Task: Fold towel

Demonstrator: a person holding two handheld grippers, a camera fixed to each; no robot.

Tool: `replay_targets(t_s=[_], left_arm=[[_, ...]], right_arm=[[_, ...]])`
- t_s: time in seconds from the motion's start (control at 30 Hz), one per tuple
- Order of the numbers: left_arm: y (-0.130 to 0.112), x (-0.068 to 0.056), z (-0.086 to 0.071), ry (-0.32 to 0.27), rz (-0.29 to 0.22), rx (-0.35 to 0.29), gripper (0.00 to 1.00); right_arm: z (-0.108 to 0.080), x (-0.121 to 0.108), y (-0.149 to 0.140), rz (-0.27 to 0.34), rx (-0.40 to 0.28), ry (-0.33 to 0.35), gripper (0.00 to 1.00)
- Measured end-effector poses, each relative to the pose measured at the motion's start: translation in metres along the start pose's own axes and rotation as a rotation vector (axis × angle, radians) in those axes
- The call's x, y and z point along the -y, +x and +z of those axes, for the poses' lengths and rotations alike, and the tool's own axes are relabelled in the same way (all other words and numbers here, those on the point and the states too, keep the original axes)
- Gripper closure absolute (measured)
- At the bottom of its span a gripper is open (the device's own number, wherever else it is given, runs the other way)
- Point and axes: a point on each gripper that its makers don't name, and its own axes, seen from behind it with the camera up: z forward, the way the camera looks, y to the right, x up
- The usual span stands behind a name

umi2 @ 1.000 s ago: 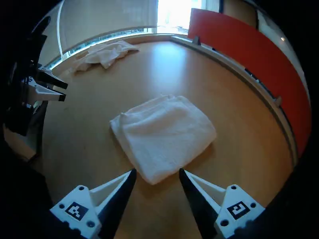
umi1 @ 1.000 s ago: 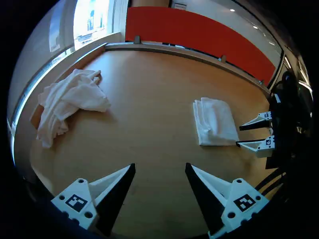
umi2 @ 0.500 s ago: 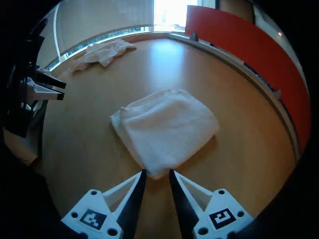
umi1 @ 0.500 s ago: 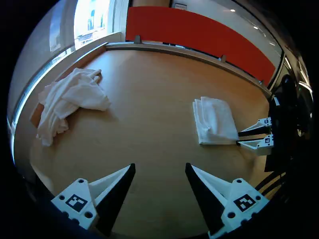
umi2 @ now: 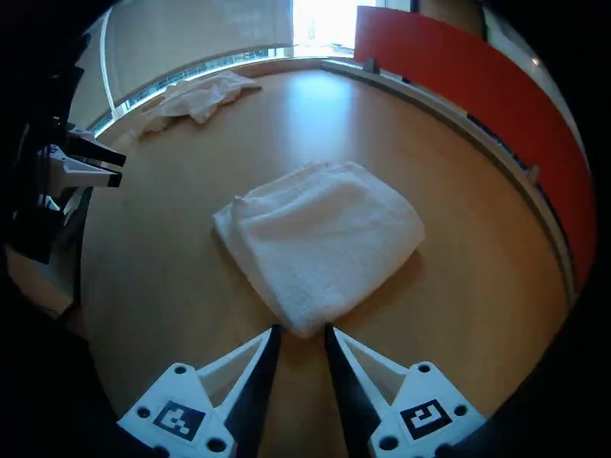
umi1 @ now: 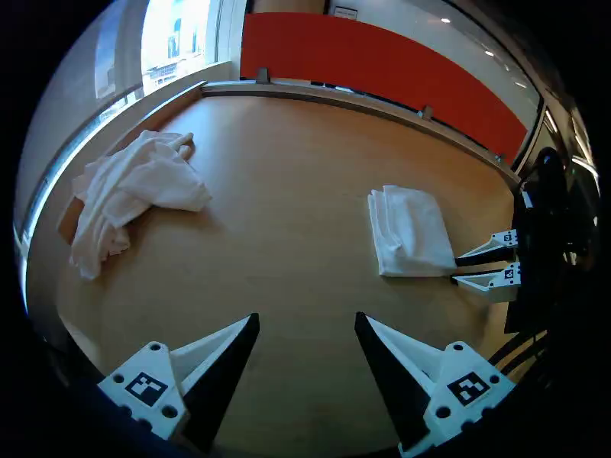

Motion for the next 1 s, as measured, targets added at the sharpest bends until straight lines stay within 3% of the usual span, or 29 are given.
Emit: replay_targets(t_s=[0.07, 0.47, 0.77, 1.0], left_arm=[[0.000, 0.000, 0.000, 0.000, 0.001, 0.001, 0.07], [-0.001, 0.001, 0.001, 0.000, 0.000, 0.004, 0.07], [0.000, 0.000, 0.001, -0.003, 0.005, 0.004, 0.07], [0.005, 0.000, 0.000, -0.006, 0.011, -0.005, 0.07]], right_arm=[[0.000, 0.000, 0.000, 0.004, -0.001, -0.001, 0.59], [0.004, 0.000, -0.002, 0.015, -0.004, -0.007, 0.97], [-0.001, -0.002, 0.003, -0.012, -0.015, -0.018, 0.98], [-0.015, -0.009, 0.025, -0.035, -0.066, -0.043, 0.98]])
